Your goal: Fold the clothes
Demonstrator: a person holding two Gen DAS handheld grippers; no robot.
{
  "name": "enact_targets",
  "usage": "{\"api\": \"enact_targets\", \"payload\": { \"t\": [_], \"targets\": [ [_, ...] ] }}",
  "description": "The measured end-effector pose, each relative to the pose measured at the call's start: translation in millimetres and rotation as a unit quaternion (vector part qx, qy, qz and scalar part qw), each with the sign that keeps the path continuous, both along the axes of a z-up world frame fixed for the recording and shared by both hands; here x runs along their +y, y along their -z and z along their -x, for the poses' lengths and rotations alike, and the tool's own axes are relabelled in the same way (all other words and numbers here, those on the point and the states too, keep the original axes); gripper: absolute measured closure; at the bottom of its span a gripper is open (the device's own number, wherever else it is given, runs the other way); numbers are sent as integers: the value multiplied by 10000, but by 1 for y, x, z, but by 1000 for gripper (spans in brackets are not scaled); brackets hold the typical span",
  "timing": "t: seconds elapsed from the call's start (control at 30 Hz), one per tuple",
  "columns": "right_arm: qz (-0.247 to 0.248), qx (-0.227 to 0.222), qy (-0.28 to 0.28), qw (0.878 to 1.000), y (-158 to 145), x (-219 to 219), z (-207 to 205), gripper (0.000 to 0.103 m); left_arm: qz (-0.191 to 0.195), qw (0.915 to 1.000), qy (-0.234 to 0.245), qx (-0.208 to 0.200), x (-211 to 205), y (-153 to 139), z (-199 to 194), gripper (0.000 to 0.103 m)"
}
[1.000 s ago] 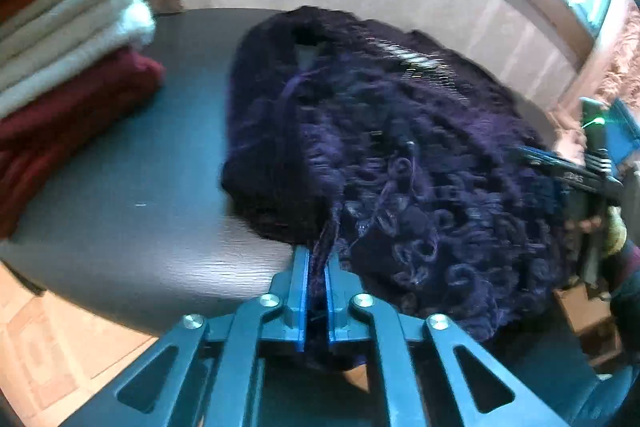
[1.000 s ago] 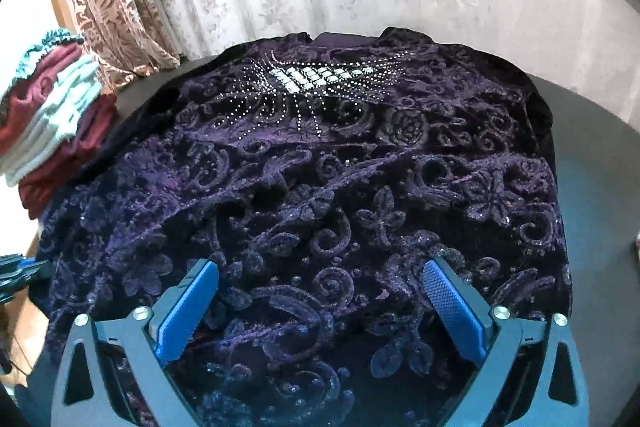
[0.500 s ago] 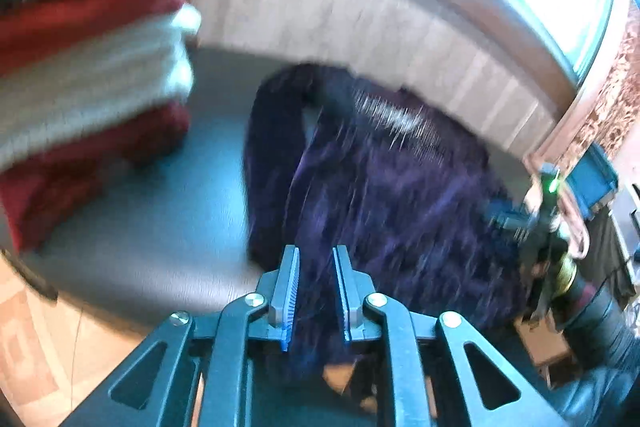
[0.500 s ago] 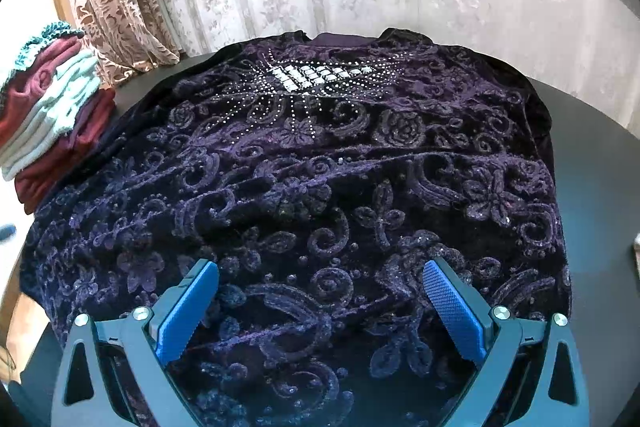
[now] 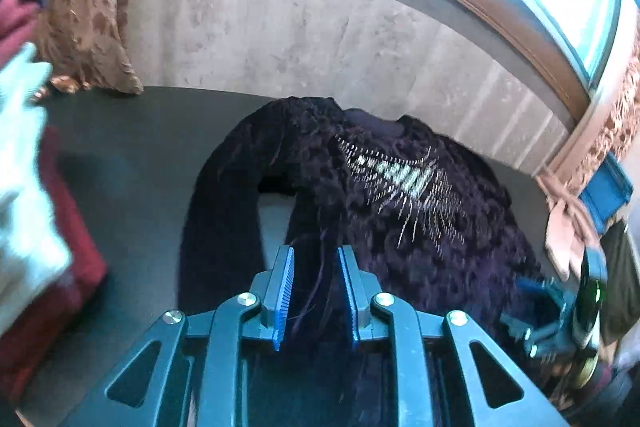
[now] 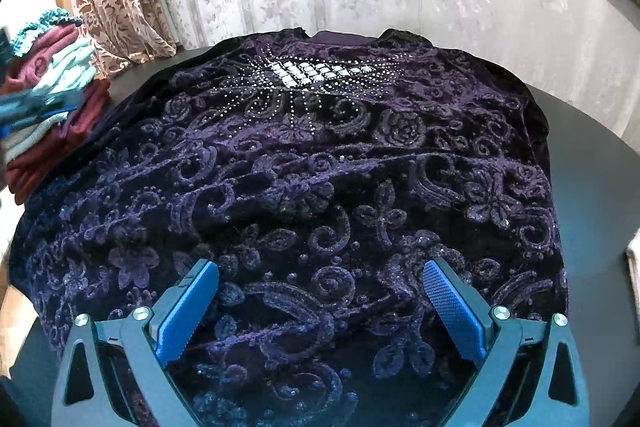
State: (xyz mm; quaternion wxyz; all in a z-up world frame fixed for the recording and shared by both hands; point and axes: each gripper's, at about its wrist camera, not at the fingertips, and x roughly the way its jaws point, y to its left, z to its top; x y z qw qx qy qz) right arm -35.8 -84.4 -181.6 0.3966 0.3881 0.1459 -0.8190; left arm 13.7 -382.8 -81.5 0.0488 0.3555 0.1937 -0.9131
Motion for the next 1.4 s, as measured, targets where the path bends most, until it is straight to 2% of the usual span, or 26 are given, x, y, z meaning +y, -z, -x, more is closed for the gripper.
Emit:
{"api": "enact_targets", "payload": {
  "t": [0.1,0.2,0.33,0.4,0.47,0.6,0.67,0.73,0.8,0.83,0.93,1.0,1.1,1.23,1.3,1.4],
  "targets": [
    [-3,-1,-2,10000,0,0,0,0,24,9999,161,-38,5,4,34,81],
    [-22,16,5,10000,0,-1,0,0,183,9996,71,-190,-1,16,68,81],
    [-4,6,13,10000,0,0,0,0,-50,9989,-250,-393,-24,34,96,81],
    [2,3,22,10000,1,0,0,0,-27,9988,-257,-412,-29,38,108,81],
    [6,0,22,10000,1,0,1,0,79,9987,-223,-450,-32,42,118,81],
    [6,-11,19,10000,1,1,2,0,598,9930,-405,-937,-48,60,128,82],
    [4,-18,20,10000,1,1,3,0,902,9866,-705,-1166,-62,66,126,82],
    [37,-34,24,10000,1,2,3,0,1403,9727,-1127,-1466,-77,67,124,81],
    [77,-53,26,10000,0,3,3,0,1665,9600,-1450,-1723,-91,68,121,81],
    [105,-68,25,9999,0,3,4,0,1771,9543,-1582,-1815,-95,67,121,81],
    [170,-104,25,9998,0,6,6,0,1763,9490,-1797,-1896,-99,64,119,82],
    [182,-107,27,9998,0,7,7,0,1741,9491,-1873,-1839,-94,58,114,82],
    [185,-101,33,9998,0,7,7,0,1778,9529,-1966,-1474,-80,37,98,81],
    [153,-77,49,9998,0,5,6,0,1517,9711,-1717,-670,-46,11,65,77],
    [111,-58,55,9999,0,3,5,0,1413,9812,-1247,-409,-14,9,51,76],
    [-5,1,60,10000,1,0,5,0,1575,9854,-543,-350,31,21,30,76]
  ]
}}
